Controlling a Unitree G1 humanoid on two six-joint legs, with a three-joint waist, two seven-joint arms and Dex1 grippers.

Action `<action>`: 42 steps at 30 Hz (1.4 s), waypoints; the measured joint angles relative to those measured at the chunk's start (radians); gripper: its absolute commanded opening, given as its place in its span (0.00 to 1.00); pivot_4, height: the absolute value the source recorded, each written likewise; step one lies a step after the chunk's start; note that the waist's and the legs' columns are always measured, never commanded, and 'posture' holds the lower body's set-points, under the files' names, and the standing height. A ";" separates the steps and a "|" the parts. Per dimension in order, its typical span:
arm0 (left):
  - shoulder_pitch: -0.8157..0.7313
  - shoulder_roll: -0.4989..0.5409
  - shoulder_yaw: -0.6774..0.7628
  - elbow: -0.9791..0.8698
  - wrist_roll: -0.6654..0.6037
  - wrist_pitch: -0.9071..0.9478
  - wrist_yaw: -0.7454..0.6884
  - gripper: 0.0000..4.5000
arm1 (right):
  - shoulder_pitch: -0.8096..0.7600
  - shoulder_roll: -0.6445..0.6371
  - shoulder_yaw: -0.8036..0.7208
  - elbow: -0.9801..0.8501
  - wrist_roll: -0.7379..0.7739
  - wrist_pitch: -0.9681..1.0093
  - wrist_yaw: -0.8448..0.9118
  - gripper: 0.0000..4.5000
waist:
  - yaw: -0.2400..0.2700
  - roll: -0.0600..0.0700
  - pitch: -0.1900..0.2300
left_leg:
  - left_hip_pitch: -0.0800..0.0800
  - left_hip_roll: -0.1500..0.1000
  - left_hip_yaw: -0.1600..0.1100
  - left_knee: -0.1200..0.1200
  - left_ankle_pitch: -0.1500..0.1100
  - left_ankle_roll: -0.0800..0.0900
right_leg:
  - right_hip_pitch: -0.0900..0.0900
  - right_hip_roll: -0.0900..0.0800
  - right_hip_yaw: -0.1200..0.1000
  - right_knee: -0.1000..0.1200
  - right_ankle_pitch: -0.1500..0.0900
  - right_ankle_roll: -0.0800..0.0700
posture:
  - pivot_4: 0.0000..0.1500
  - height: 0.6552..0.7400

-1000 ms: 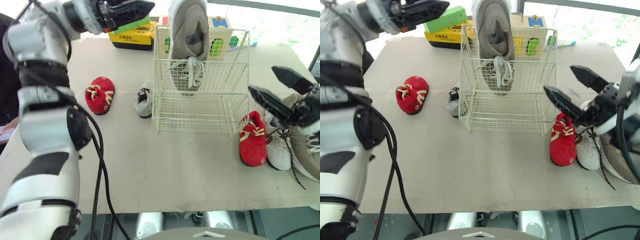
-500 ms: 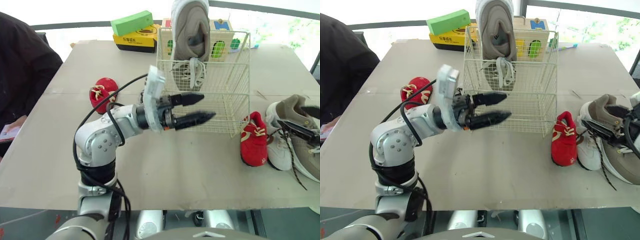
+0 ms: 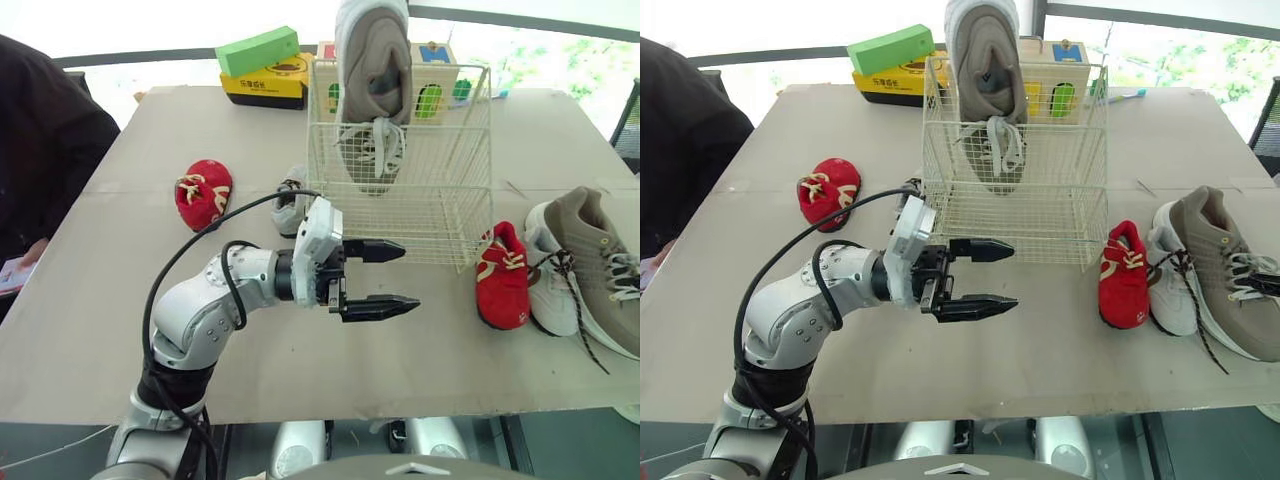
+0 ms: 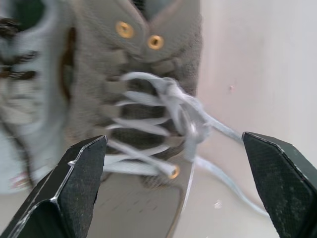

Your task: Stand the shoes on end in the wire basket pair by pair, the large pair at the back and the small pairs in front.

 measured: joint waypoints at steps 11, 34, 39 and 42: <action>0.053 0.047 -0.018 -0.028 0.036 -0.129 -0.047 1.00 | -0.411 0.099 0.470 0.362 -0.328 -0.166 0.230 0.15 | 0.002 -0.008 -0.005 | 0.001 0.000 0.000 0.001 0.000 0.001 | 0.002 0.000 0.000 -0.002 0.000 0.000 | 1.00 1.00; -0.022 -0.017 -0.001 0.086 -0.005 -0.155 -0.068 1.00 | -0.859 0.562 -0.494 -0.291 0.001 0.345 -0.368 0.02 | -0.038 0.012 -0.005 | 0.004 -0.002 0.000 -0.002 -0.001 0.002 | -0.001 0.011 0.019 0.002 0.001 0.000 | 1.00 1.00; 0.031 -0.035 0.073 0.070 -0.027 -0.174 0.012 1.00 | -1.130 0.928 -0.263 -0.192 -0.027 0.013 -0.527 0.02 | -0.048 0.013 -0.005 | -0.003 -0.001 -0.001 -0.005 -0.001 0.002 | -0.013 0.016 0.025 0.006 0.006 0.000 | 1.00 1.00; 0.077 -0.034 0.130 0.035 -0.054 -0.171 0.067 1.00 | -1.159 1.007 -0.188 -0.092 -0.064 -0.174 -0.541 0.02 | -0.025 0.013 -0.006 | -0.015 0.000 -0.002 -0.005 -0.001 0.001 | -0.021 0.017 0.025 0.003 0.006 0.000 | 1.00 1.00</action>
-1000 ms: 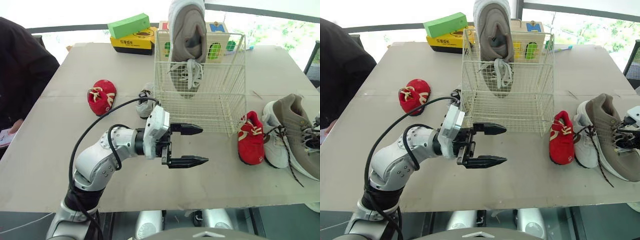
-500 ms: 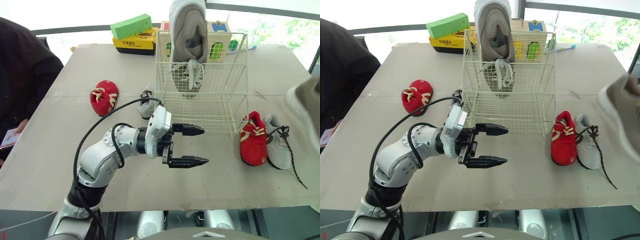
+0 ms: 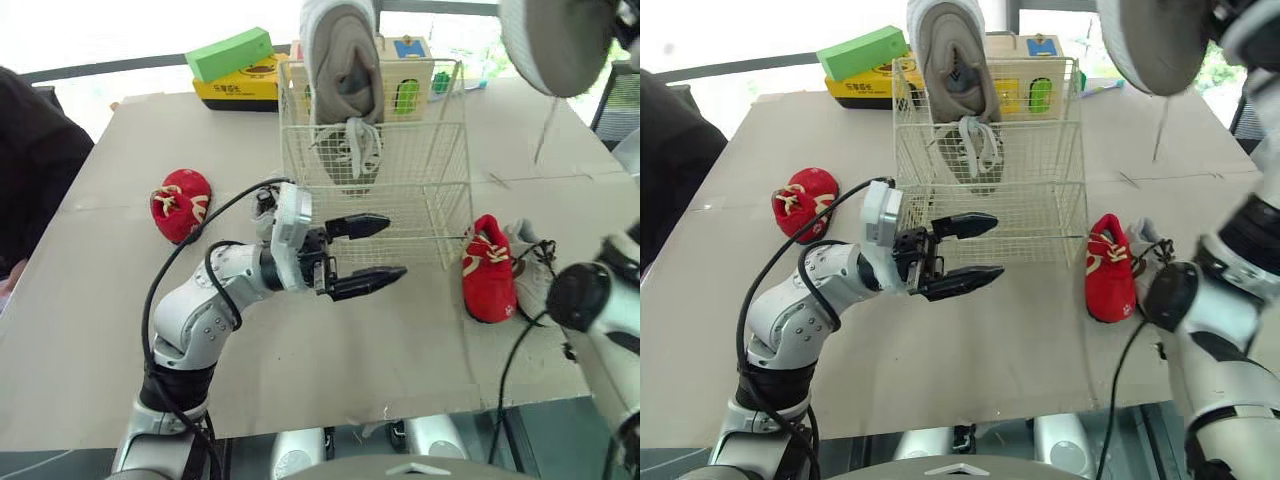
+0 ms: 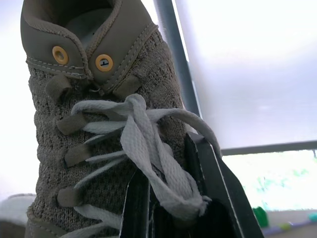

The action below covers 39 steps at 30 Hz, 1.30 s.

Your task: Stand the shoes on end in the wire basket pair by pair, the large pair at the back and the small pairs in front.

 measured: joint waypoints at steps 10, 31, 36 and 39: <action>0.158 -0.006 0.136 -0.143 -0.030 -0.038 0.190 1.00 | -0.018 0.195 0.191 0.413 -0.167 -0.641 0.008 0.02 | 0.018 0.000 0.000 | -0.002 -0.005 0.003 -0.001 -0.001 0.001 | -0.001 -0.002 0.005 -0.004 0.000 0.001 | 1.00 1.00; 0.218 0.005 0.152 -0.111 0.015 -0.152 0.228 1.00 | 0.287 0.274 0.318 0.440 -0.218 -0.893 -0.010 0.02 | 0.009 -0.009 -0.006 | 0.020 -0.004 0.000 -0.001 -0.001 0.001 | 0.019 -0.002 0.008 -0.001 -0.003 -0.003 | 1.00 1.00; 0.240 0.002 0.177 -0.107 0.017 -0.172 0.250 1.00 | 0.469 0.250 0.338 0.130 -0.119 -0.660 0.003 0.45 | 0.011 -0.009 -0.006 | 0.018 0.000 0.000 -0.001 -0.001 0.001 | 0.018 -0.002 0.008 -0.003 -0.003 -0.003 | 1.00 1.00; 0.241 -0.001 0.181 -0.106 0.016 -0.175 0.265 1.00 | 0.529 0.218 0.349 0.004 -0.079 -0.552 0.008 0.74 | 0.014 -0.009 -0.005 | 0.018 0.000 0.001 -0.001 -0.001 0.001 | 0.017 -0.002 0.008 -0.003 -0.003 -0.003 | 1.00 1.00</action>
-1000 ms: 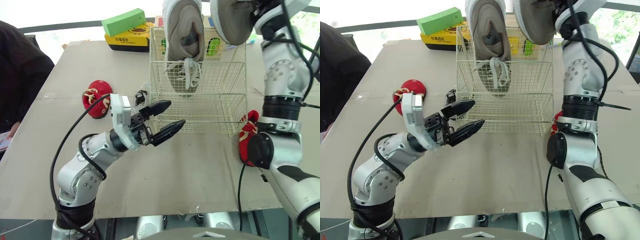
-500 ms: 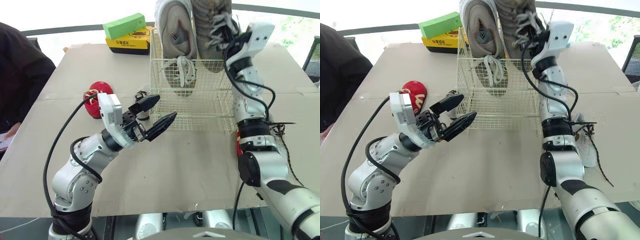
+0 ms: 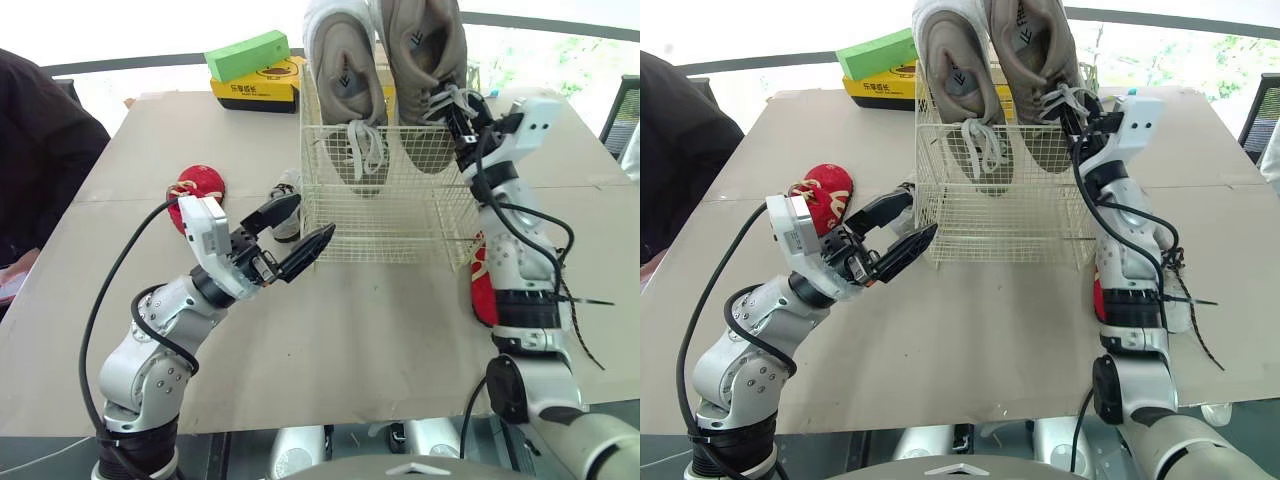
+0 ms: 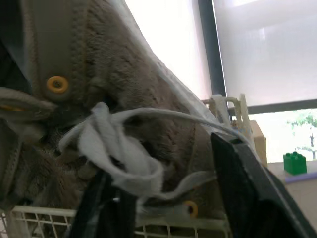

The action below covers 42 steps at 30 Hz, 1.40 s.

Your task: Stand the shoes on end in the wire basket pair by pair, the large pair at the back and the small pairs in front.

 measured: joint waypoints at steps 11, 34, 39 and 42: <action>-0.033 -0.015 0.083 0.131 0.023 0.000 0.132 1.00 | 0.231 -0.298 0.042 -0.381 0.074 0.298 0.136 0.98 | 0.003 0.000 0.001 | -0.001 -0.001 0.001 -0.001 0.000 0.000 | -0.001 0.001 0.000 -0.002 -0.002 0.003 | 1.00 1.00; -0.250 -0.017 -0.130 0.558 0.433 -0.013 0.217 0.79 | 0.701 -0.662 -0.187 -0.896 0.497 0.394 0.453 1.00 | 0.017 -0.009 0.004 | -0.002 -0.004 -0.001 -0.008 -0.001 0.001 | 0.001 0.000 -0.003 -0.014 0.000 0.002 | 1.00 1.00; -0.246 -0.035 -0.119 0.587 0.443 -0.063 0.208 0.30 | 0.742 -0.658 -0.192 -0.918 0.498 0.369 0.451 1.00 | 0.023 -0.010 0.004 | -0.002 -0.004 -0.001 -0.008 -0.001 0.001 | 0.002 -0.001 -0.002 -0.014 0.001 0.003 | 1.00 1.00; -0.196 -0.045 -0.080 0.577 0.431 -0.116 0.191 0.04 | 0.750 -0.649 -0.179 -0.925 0.492 0.351 0.448 1.00 | 0.015 -0.011 0.004 | -0.002 0.000 0.000 -0.008 -0.001 0.001 | 0.001 -0.001 -0.002 -0.014 0.002 0.003 | 1.00 1.00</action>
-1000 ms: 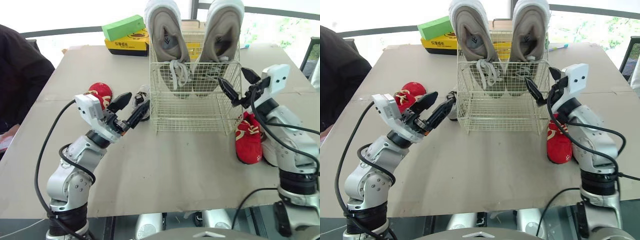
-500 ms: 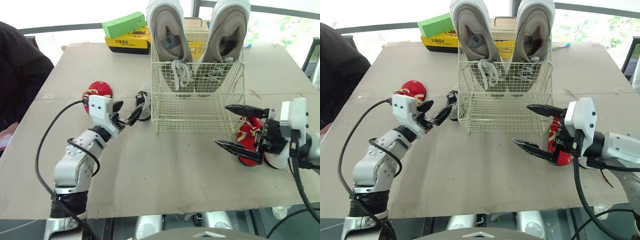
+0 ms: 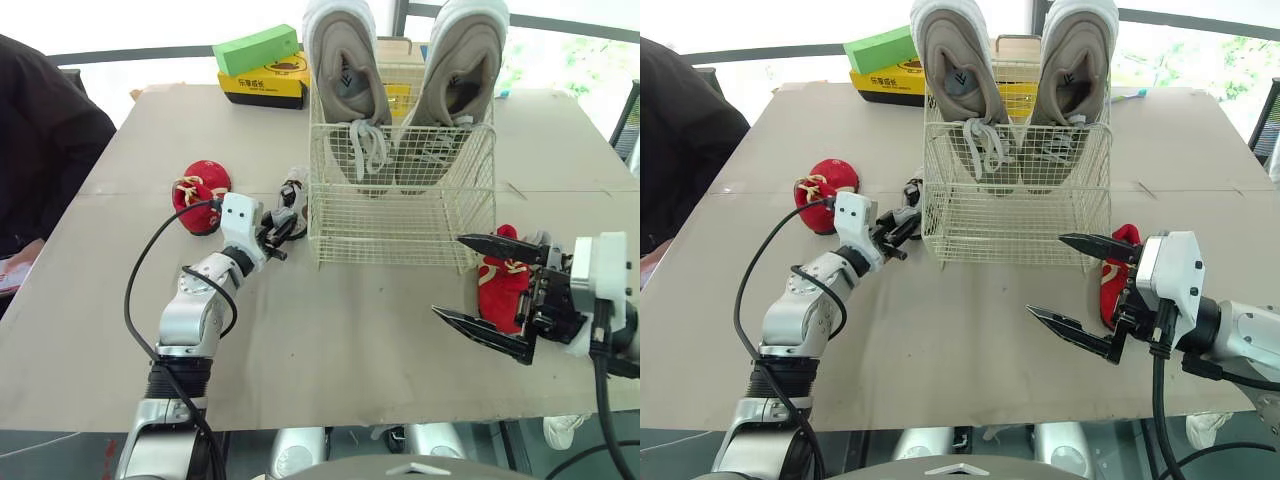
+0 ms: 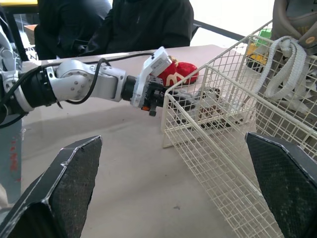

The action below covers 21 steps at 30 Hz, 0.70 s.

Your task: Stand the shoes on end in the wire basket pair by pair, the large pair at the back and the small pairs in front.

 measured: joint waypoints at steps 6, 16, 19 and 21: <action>0.120 -0.019 0.124 -0.132 -0.049 -0.044 0.019 0.03 | -0.071 0.006 0.053 0.026 0.000 -0.009 -0.013 1.00 | -0.005 -0.001 0.001 | 0.000 0.002 -0.001 0.000 0.000 0.000 | 0.000 0.001 -0.001 0.000 0.000 0.000 | 1.00 1.00; 0.195 0.054 0.283 -0.480 -0.152 -0.080 0.028 0.03 | -0.327 0.003 0.148 0.178 -0.029 0.008 -0.035 1.00 | 0.002 -0.003 0.000 | 0.000 0.001 0.000 0.001 0.000 0.000 | 0.000 0.000 -0.001 0.000 -0.001 -0.003 | 1.00 1.00; 0.205 0.132 0.279 -0.587 -0.183 -0.109 -0.070 0.03 | -0.443 -0.026 0.142 0.213 0.042 0.059 -0.062 1.00 | -0.002 -0.003 0.000 | 0.000 0.001 0.001 0.000 0.000 0.000 | 0.000 0.000 0.000 0.000 -0.001 -0.003 | 1.00 1.00; 0.215 0.191 0.248 -0.617 -0.180 -0.158 -0.174 0.03 | -0.545 -0.081 0.138 0.230 0.109 0.112 -0.086 1.00 | -0.004 -0.001 0.001 | 0.000 0.001 0.001 0.000 0.000 0.000 | -0.001 0.000 0.000 0.000 -0.001 -0.003 | 1.00 1.00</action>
